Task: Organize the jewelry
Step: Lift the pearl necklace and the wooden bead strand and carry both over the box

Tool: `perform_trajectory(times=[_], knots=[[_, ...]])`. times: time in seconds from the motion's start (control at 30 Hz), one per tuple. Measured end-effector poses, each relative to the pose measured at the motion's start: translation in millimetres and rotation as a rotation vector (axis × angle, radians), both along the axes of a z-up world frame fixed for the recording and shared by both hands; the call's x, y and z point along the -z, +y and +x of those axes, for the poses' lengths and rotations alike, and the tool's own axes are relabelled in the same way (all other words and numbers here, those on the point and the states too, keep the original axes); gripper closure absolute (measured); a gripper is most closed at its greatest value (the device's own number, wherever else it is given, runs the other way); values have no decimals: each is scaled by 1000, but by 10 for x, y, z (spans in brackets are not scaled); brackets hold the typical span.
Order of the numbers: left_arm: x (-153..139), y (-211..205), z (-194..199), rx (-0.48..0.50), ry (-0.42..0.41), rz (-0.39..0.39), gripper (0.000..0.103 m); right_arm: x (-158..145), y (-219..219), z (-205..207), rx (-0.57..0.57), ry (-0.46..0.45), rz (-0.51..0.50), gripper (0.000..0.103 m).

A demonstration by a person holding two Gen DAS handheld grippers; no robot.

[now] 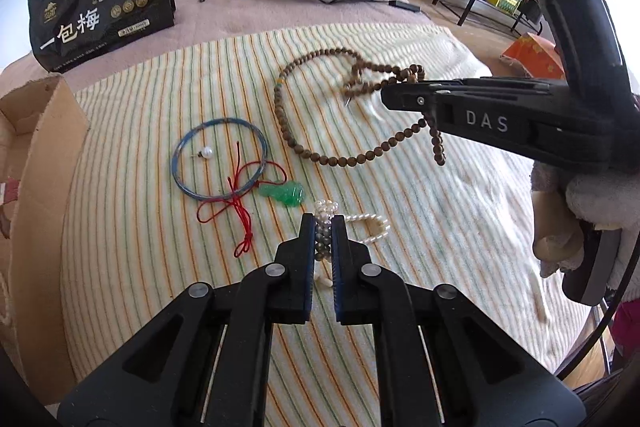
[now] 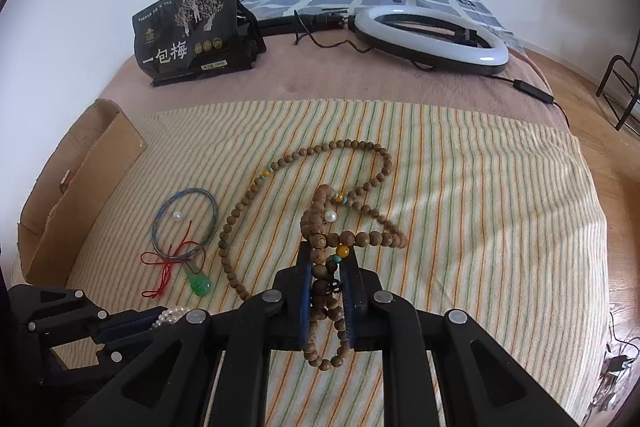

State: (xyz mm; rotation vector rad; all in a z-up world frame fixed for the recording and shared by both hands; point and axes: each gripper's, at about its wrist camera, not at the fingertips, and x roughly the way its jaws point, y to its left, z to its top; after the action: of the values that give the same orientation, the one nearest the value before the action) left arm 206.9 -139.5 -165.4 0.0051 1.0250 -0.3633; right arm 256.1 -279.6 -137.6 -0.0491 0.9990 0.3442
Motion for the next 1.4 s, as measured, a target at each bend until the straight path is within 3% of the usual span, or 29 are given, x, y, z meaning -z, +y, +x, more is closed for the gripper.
perform_trajectory(times=[0.83, 1.4], knots=[[-1061, 593, -234, -89, -219, -130, 98, -1296, 26, -507, 31, -288, 9, 92], [-1680, 1306, -495, -183, -331, -138, 98, -2287, 307, -822, -10, -441, -18, 92]])
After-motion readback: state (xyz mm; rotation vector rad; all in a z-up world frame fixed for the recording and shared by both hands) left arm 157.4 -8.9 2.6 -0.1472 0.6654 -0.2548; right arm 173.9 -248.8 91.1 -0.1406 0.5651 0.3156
